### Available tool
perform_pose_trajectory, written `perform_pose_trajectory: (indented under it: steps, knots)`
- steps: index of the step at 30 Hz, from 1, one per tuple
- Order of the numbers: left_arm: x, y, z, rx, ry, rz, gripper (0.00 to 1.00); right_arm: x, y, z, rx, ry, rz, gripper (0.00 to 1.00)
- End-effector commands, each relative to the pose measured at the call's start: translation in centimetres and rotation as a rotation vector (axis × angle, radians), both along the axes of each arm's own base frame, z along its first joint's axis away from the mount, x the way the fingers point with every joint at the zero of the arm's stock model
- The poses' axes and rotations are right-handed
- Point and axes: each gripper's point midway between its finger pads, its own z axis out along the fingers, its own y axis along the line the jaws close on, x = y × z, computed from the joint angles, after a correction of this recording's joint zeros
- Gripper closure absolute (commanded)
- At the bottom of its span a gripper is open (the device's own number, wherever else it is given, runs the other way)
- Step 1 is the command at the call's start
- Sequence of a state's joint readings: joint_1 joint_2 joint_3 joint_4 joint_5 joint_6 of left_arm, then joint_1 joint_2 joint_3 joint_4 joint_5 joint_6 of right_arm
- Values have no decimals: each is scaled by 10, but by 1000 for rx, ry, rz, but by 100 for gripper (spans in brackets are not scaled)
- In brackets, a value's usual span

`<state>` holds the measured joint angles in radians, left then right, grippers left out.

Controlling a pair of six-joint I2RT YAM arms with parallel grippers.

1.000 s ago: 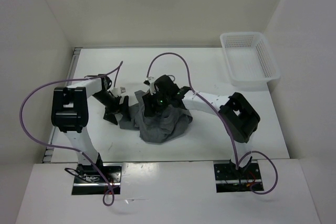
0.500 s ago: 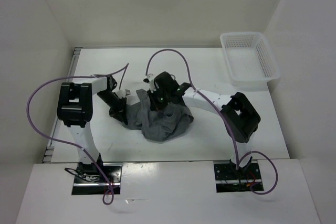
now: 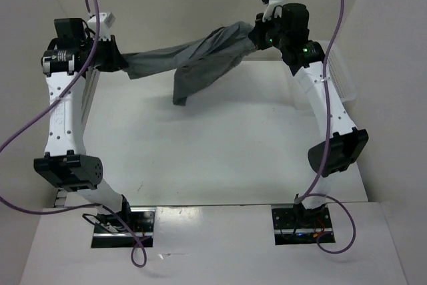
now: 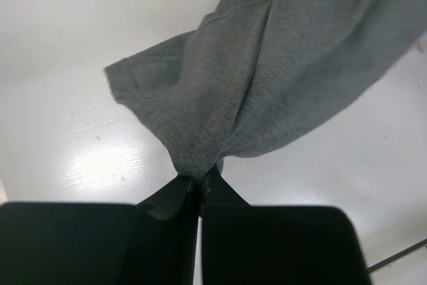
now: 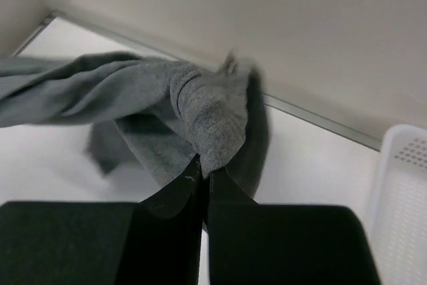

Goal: Fold and stack the shorts
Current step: Flatten the shorts out

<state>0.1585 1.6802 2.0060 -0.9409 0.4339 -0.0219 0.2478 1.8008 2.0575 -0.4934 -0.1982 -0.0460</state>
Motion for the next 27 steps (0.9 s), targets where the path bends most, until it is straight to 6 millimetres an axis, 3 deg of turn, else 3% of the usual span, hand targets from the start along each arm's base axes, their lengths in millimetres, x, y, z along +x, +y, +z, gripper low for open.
perform_pose_trajectory:
  steps: [1, 3, 4, 5, 6, 8, 9, 12, 13, 15, 16, 19, 22, 23, 25, 26, 27]
  knots:
    - [-20, 9, -15, 53, 77, 41, 100, -51, 25, -20, -59, 88, 167, 100]
    - [-34, 10, -25, 63, 111, 56, 100, -70, 22, -27, -94, 99, 202, 100]
    - [-39, 10, -35, 59, 138, 55, 100, -80, 20, -57, -120, 170, 222, 100]
    - [-51, 10, -63, 56, 226, 59, 100, -85, 18, -70, -141, 191, 231, 100]
    - [-59, 10, -75, 58, 267, 65, 100, -100, 12, -102, -181, 258, 246, 100]
    - [-72, 7, -106, 60, 363, 59, 100, -117, 5, -136, -227, 326, 268, 100]
    - [-86, 5, -133, 72, 447, 60, 100, -134, 0, -174, -253, 410, 281, 100]
    - [-113, 1, -171, 98, 576, 51, 100, -162, -18, -209, -343, 453, 292, 100]
    - [-131, 4, -194, 117, 656, 61, 100, -177, -31, -239, -393, 513, 279, 100]
    - [-146, 8, -210, 142, 709, 74, 99, -194, -46, -256, -477, 513, 294, 100]
    - [-159, 12, -224, 165, 760, 84, 99, -208, -59, -275, -549, 533, 309, 100]
    - [-172, 10, -231, 175, 800, 75, 95, -232, -76, -303, -642, 575, 338, 100]
    - [-191, 1, -244, 207, 884, 32, 91, -245, -92, -315, -742, 567, 365, 100]
    - [-201, -5, -246, 230, 916, 5, 84, -250, -97, -316, -774, 562, 381, 98]
    - [-217, -14, -248, 237, 970, -41, 77, -266, -104, -328, -824, 600, 428, 86]
    - [-224, -20, -248, 224, 996, -62, 68, -270, -110, -332, -865, 597, 435, 53]
    - [-229, -26, -244, 205, 1003, -83, 62, -271, -110, -328, -884, 583, 443, 43]
